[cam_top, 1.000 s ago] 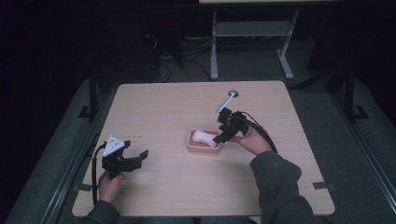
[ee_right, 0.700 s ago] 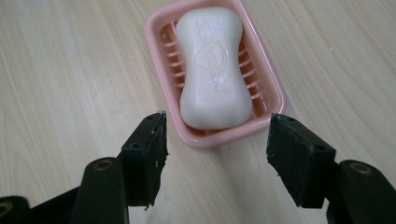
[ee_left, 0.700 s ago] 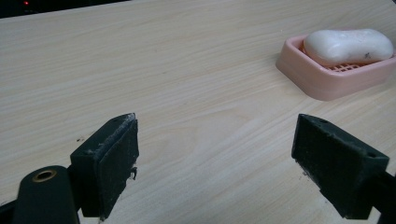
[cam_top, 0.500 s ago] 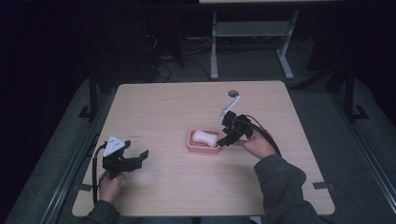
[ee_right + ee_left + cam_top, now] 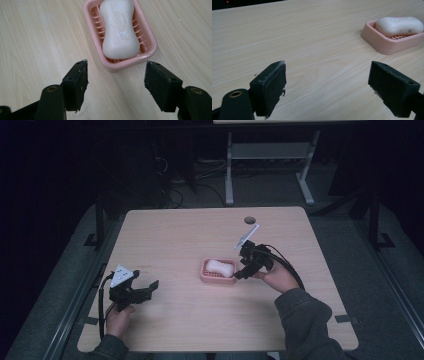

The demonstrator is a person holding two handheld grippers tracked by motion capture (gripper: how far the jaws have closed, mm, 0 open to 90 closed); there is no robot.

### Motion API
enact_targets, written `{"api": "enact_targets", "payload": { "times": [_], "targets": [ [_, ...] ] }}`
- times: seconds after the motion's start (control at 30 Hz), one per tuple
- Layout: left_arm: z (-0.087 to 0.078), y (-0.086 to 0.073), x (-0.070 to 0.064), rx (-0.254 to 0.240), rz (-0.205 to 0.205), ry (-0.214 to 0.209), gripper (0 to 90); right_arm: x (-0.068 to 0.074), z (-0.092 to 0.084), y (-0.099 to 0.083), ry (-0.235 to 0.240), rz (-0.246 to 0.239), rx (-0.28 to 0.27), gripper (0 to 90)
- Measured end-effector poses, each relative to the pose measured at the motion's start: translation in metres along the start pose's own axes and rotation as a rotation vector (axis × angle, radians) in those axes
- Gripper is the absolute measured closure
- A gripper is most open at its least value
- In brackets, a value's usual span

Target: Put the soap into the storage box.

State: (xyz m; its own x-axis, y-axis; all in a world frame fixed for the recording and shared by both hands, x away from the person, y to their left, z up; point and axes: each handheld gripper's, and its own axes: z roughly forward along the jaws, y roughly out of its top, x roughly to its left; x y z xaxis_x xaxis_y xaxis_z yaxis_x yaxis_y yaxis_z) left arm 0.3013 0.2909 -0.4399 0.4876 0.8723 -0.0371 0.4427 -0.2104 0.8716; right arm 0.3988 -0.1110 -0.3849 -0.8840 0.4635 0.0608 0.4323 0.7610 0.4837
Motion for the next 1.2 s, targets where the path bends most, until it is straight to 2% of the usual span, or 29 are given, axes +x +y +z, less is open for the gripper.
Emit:
{"api": "enact_targets", "payload": {
  "times": [0.3,1.2],
  "targets": [
    [0.000,0.000,-0.001,-0.001,0.012,0.003,14.1,0.003,-0.002,-0.010,-0.008,-0.002,-0.008,35.1],
    [0.001,0.000,-0.001,-0.004,0.007,0.004,14.1,0.004,-0.015,-0.046,-0.023,0.051,-0.035,34.3]
  ]
}}
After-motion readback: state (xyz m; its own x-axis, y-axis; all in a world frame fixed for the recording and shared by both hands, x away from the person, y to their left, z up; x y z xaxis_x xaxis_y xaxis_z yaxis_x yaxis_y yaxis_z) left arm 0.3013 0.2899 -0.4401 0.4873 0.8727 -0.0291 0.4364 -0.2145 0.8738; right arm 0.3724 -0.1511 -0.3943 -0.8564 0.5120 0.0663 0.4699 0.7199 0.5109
